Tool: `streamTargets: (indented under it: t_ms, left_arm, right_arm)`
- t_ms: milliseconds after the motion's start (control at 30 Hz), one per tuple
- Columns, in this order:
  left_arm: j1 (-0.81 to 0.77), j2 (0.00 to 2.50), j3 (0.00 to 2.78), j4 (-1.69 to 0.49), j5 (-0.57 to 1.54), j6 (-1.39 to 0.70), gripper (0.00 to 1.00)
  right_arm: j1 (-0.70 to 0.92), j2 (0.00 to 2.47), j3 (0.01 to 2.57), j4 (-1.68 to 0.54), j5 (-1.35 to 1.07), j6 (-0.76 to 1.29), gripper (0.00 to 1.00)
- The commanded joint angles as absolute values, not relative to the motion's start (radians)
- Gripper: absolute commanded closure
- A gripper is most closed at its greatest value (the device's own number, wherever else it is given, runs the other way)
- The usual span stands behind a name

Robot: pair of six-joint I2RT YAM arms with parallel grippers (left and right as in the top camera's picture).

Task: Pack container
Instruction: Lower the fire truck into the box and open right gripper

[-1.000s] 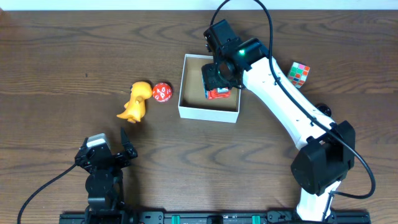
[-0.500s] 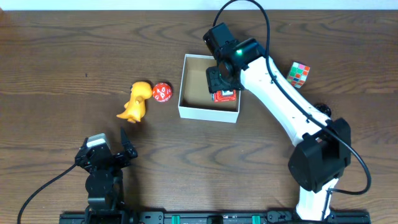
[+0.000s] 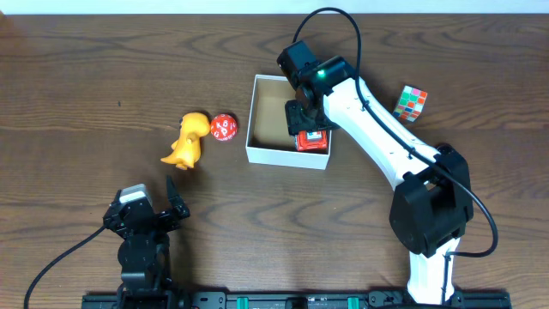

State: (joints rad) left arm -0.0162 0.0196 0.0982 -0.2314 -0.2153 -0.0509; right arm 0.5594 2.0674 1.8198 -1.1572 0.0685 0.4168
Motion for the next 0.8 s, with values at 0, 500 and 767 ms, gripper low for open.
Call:
streamTargets:
  t_ms: [0, 500, 767]
  left_arm:
    - [-0.019, 0.019, 0.081, -0.258, -0.217, -0.041, 0.02]
    - [-0.019, 0.019, 0.081, -0.258, -0.217, -0.041, 0.02]
    - [-0.019, 0.019, 0.081, -0.258, -0.217, -0.041, 0.02]
  right_arm:
    - [0.551, 2.066, 1.818, -1.164, 0.082, 0.446, 0.54]
    - [0.549, 2.066, 1.818, -1.159, 0.041, 0.600, 0.51]
    - [0.548, 2.067, 1.815, -1.168, 0.080, 0.626, 0.50]
